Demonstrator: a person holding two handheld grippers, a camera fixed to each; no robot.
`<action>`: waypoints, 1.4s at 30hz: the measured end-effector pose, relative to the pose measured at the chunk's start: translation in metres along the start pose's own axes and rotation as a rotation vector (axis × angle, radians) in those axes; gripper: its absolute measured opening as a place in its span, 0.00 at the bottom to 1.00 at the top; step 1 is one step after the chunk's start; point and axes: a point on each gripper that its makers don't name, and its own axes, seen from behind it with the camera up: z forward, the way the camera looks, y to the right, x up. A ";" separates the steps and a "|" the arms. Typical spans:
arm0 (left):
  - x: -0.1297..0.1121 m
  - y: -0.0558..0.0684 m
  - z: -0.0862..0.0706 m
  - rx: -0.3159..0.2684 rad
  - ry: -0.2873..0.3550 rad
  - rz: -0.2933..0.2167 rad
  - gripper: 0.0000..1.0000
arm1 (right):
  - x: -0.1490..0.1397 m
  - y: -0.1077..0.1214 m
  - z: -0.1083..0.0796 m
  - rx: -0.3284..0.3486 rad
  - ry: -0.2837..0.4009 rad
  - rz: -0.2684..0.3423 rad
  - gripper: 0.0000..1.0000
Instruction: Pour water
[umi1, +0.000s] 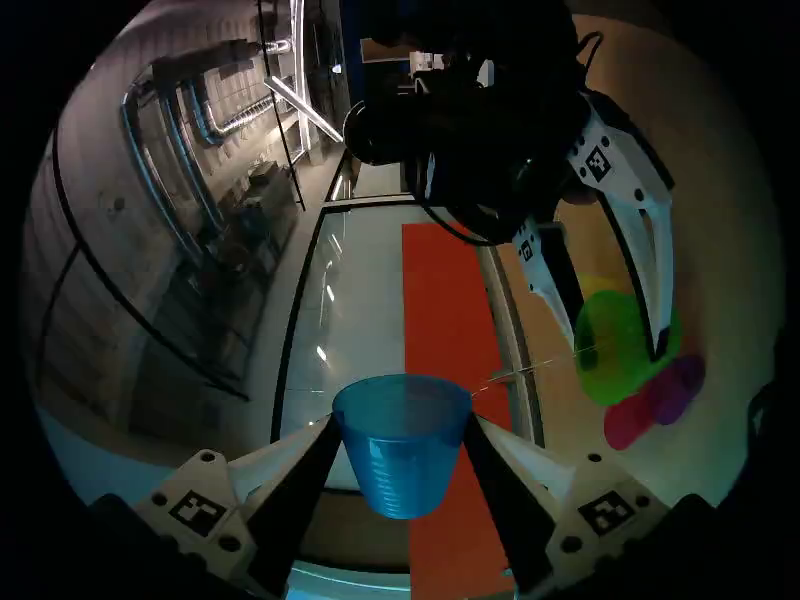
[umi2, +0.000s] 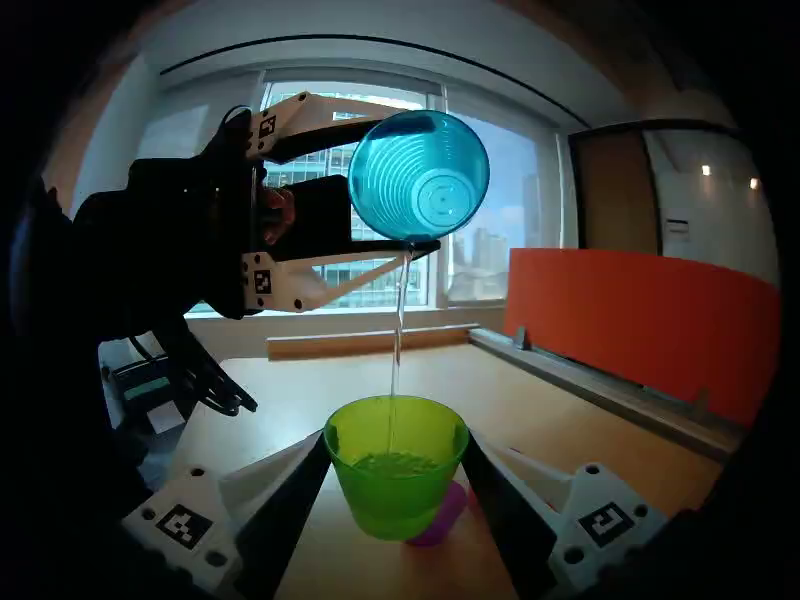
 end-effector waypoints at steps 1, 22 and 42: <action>0.001 0.001 -0.001 0.002 0.001 0.001 0.86 | 0.000 0.000 0.000 0.000 0.000 0.000 0.92; 0.003 0.005 0.000 0.012 0.001 0.022 0.86 | 0.000 0.000 0.002 -0.005 0.004 0.002 0.92; -0.022 0.007 0.007 -0.024 -0.026 -0.321 0.86 | 0.003 0.003 -0.003 -0.017 0.025 0.007 0.92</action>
